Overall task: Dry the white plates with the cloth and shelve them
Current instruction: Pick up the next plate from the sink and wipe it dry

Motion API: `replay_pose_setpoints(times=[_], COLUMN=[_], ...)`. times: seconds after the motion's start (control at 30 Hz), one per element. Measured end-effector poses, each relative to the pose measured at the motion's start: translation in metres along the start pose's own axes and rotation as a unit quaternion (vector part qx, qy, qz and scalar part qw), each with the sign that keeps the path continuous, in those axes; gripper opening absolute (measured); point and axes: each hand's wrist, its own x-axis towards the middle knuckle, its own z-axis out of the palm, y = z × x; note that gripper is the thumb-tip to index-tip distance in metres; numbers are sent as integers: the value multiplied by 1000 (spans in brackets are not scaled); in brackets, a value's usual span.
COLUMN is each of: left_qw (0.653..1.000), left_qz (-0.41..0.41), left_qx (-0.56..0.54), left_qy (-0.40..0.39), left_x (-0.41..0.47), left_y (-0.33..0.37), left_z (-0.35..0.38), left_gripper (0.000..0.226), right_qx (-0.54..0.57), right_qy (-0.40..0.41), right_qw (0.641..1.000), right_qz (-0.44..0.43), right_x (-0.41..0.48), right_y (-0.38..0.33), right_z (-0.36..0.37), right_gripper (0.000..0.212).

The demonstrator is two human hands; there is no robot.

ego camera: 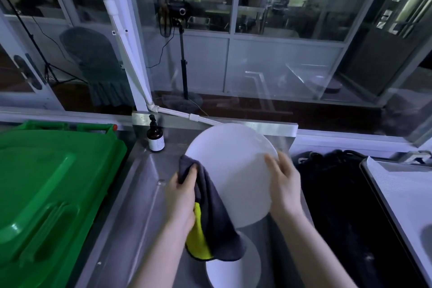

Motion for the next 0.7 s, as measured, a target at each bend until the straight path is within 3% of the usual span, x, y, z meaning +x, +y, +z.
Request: replay_pose_setpoints(times=[0.07, 0.17, 0.3, 0.37, 0.43, 0.47, 0.57, 0.63, 0.7], left_qw=[1000, 999, 968, 929, 899, 895, 912, 953, 983], left_qz=[-14, 39, 184, 245, 265, 264, 240, 187, 114], left_qx=[1, 19, 145, 209, 237, 238, 219, 181, 104], left_qy=[10, -14, -94, -184, -256, -271, -252, -158, -98], left_x=[2, 7, 3, -2, -5, -6, -6, -5, -7], left_y=[-2, 11, 41, 54, 60, 61, 52, 39, 28], left_z=[2, -5, -3, 5, 12, 12, 7, 1, -2], left_gripper=[19, 18, 25, 31, 23, 32, 44, 23, 17], right_qx=[38, 41, -25, -182, -313, -329, -297, -227, -118], right_qy=[31, -65, -181, -254, -286, -281, -241, -168, -97], right_qw=[996, 993, 983, 943, 884, 875, 893, 943, 984], right_qz=[71, 88, -16, -115, -194, -216, -236, -173, -96], right_x=[-14, -12, 22, 28, 26, 22, 20, 19, 18], right_y=[14, 14, -24, -41, -43, -42, -33, -26, -19], right_z=[6, -8, -32, -27, -16, -14, -20, -27, -30], right_gripper=[15, 5, 14, 11, 31, 35, 39, 50, 53])
